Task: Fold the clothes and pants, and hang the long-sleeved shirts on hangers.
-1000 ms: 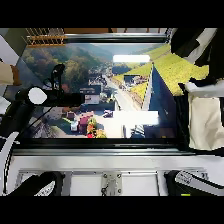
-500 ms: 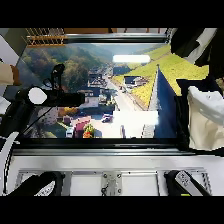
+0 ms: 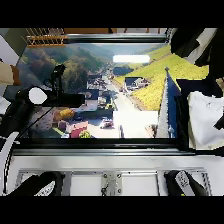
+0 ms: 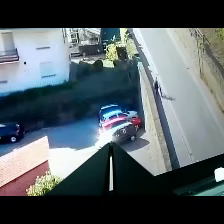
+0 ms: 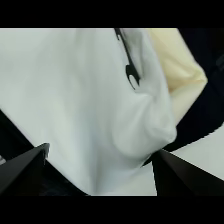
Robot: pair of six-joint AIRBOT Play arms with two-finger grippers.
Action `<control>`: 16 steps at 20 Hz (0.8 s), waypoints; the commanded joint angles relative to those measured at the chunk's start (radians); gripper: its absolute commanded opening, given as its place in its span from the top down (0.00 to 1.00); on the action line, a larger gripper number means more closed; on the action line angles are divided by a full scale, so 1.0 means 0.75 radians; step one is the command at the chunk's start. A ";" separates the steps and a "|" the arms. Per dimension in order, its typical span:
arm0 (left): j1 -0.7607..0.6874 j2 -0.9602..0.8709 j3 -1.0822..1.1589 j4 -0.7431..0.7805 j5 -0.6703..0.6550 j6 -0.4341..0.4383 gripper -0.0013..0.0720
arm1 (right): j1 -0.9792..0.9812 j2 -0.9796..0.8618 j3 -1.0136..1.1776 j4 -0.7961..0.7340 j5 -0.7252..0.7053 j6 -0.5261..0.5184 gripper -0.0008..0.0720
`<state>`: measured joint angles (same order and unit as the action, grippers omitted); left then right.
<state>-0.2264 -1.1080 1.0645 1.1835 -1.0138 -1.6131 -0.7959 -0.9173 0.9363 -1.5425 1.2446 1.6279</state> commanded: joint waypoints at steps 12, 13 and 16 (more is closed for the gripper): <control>-0.001 0.001 0.000 0.000 -0.004 0.001 0.97 | 0.941 0.142 0.173 0.486 -0.263 -0.257 0.02; -0.001 0.001 0.000 0.001 -0.004 0.001 0.97 | 1.006 0.120 0.173 0.476 -0.263 -0.256 0.02; -0.001 0.001 0.000 0.001 -0.006 0.001 0.97 | 1.091 0.071 0.173 0.477 -0.262 -0.256 0.02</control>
<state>-0.2264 -1.1080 1.0645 1.1835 -1.0172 -1.6127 -0.0757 -0.8322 1.0668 -1.1995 1.0504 1.4464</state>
